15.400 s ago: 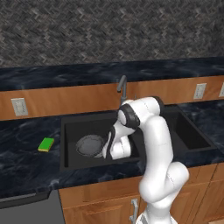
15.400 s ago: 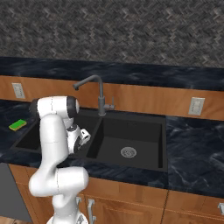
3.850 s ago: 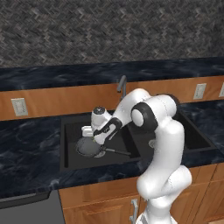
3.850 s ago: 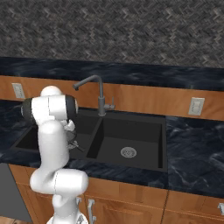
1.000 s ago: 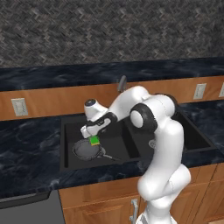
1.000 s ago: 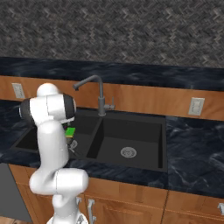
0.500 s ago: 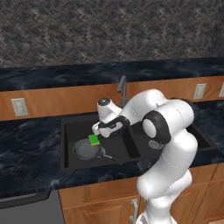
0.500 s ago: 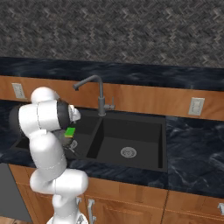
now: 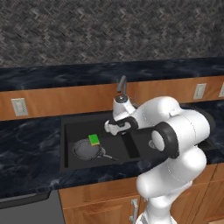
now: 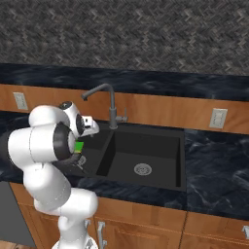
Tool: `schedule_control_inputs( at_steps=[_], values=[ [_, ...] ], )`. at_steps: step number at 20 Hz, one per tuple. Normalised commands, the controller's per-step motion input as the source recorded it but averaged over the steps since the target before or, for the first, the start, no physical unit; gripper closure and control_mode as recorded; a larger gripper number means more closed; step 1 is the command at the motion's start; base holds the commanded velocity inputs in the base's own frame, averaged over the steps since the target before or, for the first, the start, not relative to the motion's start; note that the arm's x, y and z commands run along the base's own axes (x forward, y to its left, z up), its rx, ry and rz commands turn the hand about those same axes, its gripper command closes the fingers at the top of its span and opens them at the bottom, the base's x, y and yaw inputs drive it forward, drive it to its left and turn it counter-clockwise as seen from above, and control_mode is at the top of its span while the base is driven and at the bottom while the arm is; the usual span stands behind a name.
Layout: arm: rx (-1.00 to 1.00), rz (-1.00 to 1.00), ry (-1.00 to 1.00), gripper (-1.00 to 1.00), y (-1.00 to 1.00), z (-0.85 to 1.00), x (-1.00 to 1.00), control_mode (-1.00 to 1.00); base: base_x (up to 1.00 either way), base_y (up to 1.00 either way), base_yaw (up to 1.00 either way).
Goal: Pick the pan and sponge and place them into the sink. Then turn on the water.
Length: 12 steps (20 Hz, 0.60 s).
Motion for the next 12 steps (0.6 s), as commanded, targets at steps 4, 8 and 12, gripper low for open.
schedule_control_inputs(
  at_steps=[4,8,12],
  values=[
    [0.06,0.0,-0.01,-1.0,-0.56,0.11,-0.02,-1.0,0.0,0.0,0.0],
    [0.03,0.0,-0.03,-1.0,-0.61,0.04,0.0,-1.0,0.0,0.0,0.0],
    [0.0,0.0,-0.02,-1.0,-0.53,0.01,0.03,-1.0,0.0,0.0,0.0]
  ],
)
